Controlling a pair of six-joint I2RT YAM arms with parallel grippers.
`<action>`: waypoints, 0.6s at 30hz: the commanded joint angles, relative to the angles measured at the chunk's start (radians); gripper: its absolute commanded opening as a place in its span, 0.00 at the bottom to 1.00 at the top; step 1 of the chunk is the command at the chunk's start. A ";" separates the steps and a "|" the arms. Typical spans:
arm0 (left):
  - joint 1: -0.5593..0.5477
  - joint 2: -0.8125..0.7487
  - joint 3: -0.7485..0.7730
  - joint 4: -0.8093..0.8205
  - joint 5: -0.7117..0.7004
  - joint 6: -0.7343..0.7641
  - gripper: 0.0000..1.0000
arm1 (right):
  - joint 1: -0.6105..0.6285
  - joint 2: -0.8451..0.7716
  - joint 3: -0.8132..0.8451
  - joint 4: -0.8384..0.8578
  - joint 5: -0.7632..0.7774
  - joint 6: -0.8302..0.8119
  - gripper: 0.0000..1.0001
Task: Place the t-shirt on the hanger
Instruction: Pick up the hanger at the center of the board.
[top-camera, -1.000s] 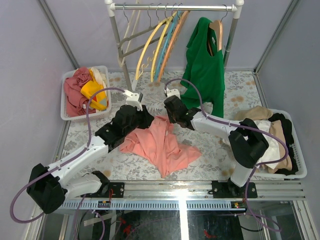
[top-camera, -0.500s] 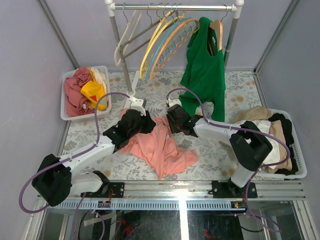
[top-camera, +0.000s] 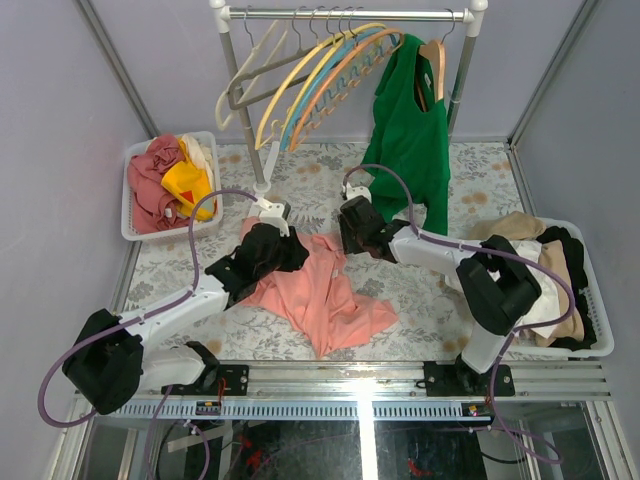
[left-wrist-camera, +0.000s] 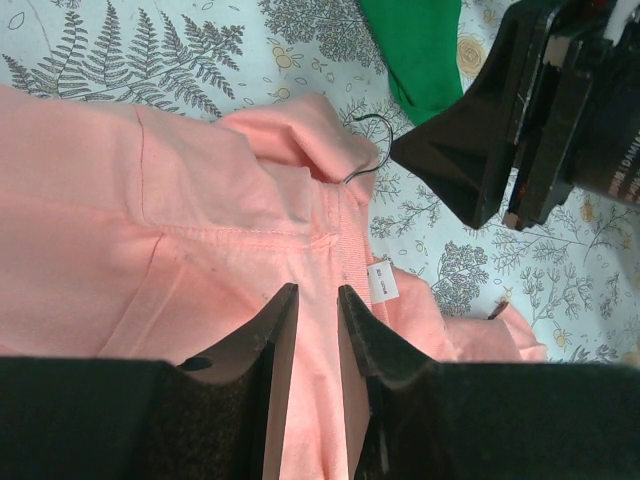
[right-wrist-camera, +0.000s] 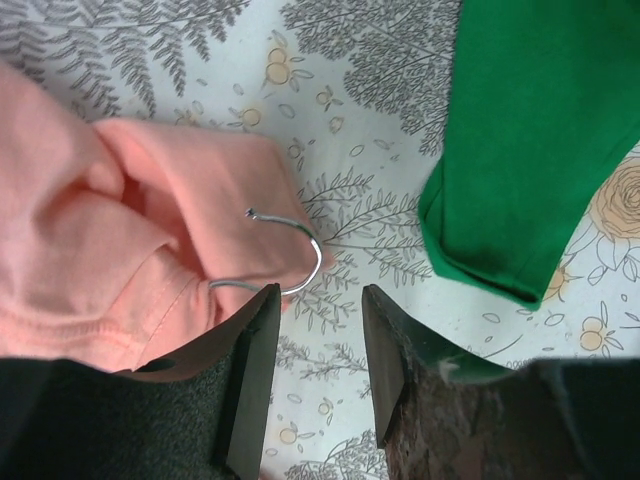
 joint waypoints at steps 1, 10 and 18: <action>0.001 -0.013 -0.010 0.043 -0.029 -0.008 0.21 | -0.012 0.036 0.067 0.036 -0.023 0.044 0.46; 0.001 -0.037 -0.011 0.026 -0.035 -0.002 0.21 | -0.014 0.105 0.118 0.010 -0.012 0.104 0.38; 0.000 -0.056 -0.008 0.017 -0.030 -0.004 0.21 | -0.014 0.125 0.118 -0.023 0.039 0.138 0.35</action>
